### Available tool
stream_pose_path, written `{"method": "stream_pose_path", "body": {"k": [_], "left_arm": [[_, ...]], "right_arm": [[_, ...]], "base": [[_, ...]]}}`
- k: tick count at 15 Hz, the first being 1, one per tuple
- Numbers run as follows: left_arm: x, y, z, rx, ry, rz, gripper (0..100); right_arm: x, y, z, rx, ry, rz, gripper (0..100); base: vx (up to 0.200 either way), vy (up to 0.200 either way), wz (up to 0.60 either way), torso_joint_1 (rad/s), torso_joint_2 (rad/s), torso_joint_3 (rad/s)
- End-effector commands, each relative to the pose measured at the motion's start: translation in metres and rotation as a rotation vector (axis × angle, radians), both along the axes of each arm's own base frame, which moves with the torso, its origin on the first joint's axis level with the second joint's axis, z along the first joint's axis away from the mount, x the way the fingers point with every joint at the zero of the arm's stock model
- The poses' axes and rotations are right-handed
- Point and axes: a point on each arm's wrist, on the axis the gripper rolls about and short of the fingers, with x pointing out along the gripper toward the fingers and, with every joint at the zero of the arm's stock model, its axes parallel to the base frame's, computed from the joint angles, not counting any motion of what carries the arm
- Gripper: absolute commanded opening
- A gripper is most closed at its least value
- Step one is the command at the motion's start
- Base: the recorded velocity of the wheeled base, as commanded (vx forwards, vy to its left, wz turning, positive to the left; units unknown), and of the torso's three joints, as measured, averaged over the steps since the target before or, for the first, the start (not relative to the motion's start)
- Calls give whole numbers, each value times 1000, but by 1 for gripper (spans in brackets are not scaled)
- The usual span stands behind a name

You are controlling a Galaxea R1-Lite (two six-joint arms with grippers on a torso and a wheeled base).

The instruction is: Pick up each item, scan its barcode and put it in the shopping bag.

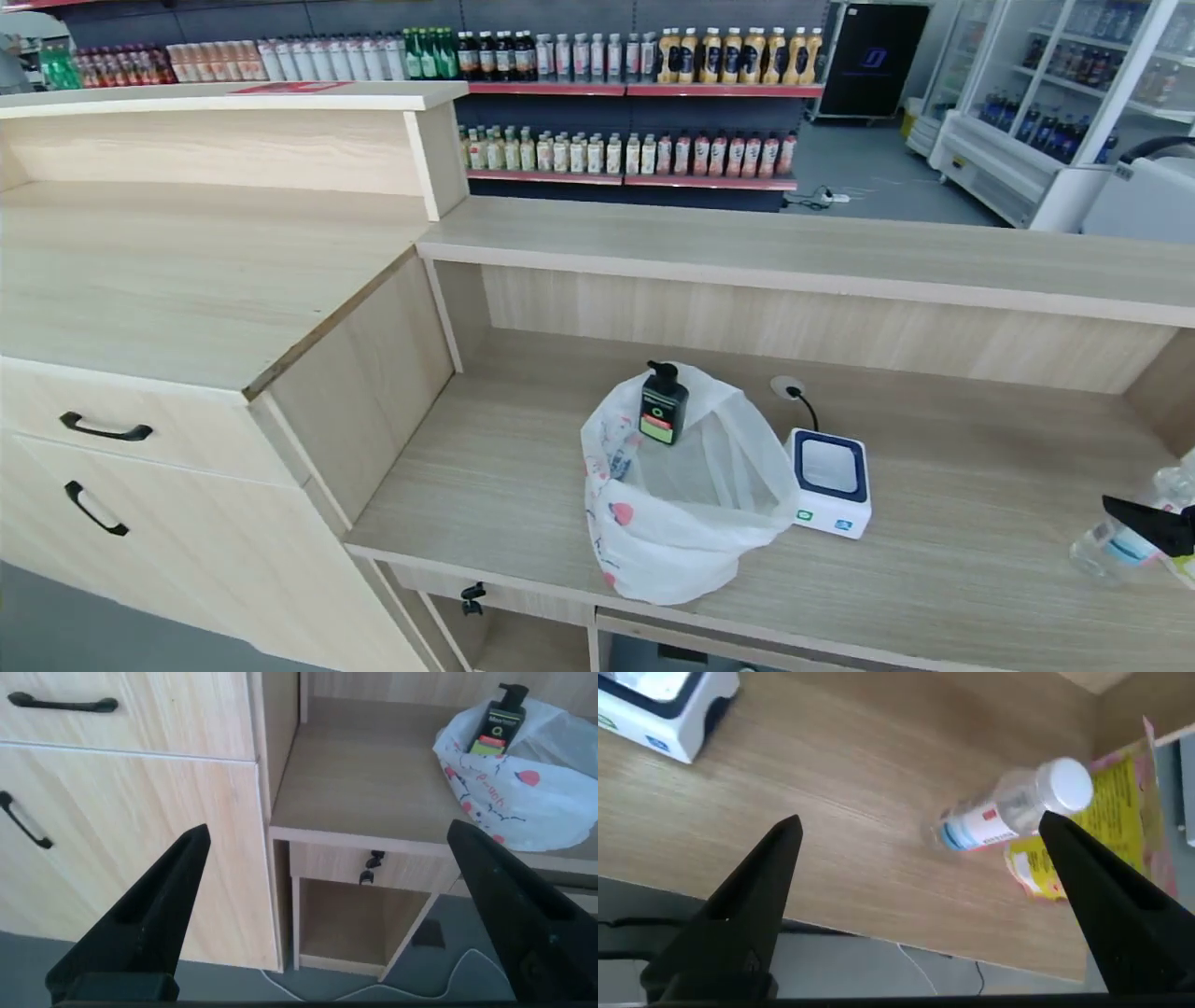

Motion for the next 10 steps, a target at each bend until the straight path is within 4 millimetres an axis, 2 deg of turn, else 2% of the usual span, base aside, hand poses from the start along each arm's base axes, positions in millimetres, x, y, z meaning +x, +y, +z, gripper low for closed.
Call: {"method": "stream_pose_path", "body": {"k": [1,2,6,10], "left_arm": [[0,0,0,-1,1,0,100],[0,0,0,-1,1,0,100],[0,0,0,1,1,0,100],[0,0,0,-1,1,0,100]], "right_arm": [[-1,-2,-1,-4,2,-11,100],[-5,0,1,-3,-4,-11,100],[-15,6,8,55,-48,-48,100],[-23,11,14,41,-85,-45,100]], "base": [[0,0,-600,2,-7,2],[0,0,-600,2,7,-2],[0,0,0,0,0,0],[0,0,0,0,0,0]]}}
